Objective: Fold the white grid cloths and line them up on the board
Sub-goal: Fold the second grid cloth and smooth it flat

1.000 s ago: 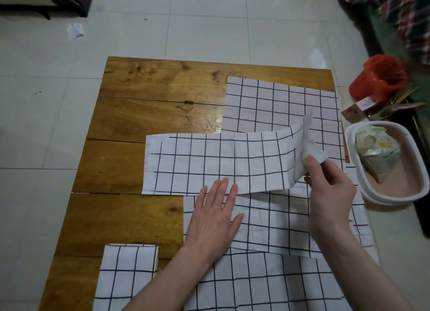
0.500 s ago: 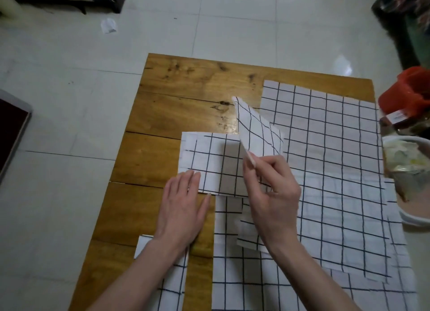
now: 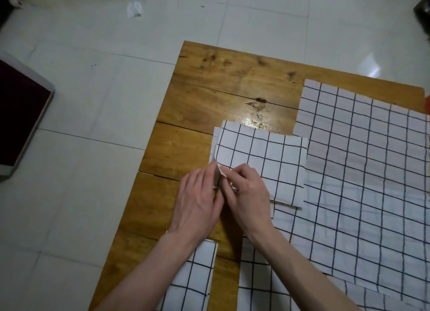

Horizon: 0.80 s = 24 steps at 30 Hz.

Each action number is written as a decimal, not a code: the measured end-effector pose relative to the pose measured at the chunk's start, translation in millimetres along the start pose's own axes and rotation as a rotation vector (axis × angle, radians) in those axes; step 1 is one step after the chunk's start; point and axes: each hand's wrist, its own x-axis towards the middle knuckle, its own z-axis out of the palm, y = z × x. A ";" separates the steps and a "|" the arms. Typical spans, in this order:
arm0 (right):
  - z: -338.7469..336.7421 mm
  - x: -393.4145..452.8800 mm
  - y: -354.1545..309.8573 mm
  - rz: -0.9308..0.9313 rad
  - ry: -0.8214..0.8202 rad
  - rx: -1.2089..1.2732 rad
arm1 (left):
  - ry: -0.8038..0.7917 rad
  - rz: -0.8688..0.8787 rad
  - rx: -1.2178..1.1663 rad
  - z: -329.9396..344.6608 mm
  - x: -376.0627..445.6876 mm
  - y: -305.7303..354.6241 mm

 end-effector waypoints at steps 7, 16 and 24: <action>10.5 -2.9 8.9 -0.002 -0.146 0.122 | -0.018 0.060 0.051 3.6 -3.1 -7.1; -27.6 -12.5 18.8 -0.154 -0.203 0.051 | -0.016 -0.017 0.166 4.2 -11.0 -15.8; -86.2 -51.3 101.4 -0.187 -0.072 -0.267 | 0.037 -0.024 0.135 7.7 -15.7 -14.1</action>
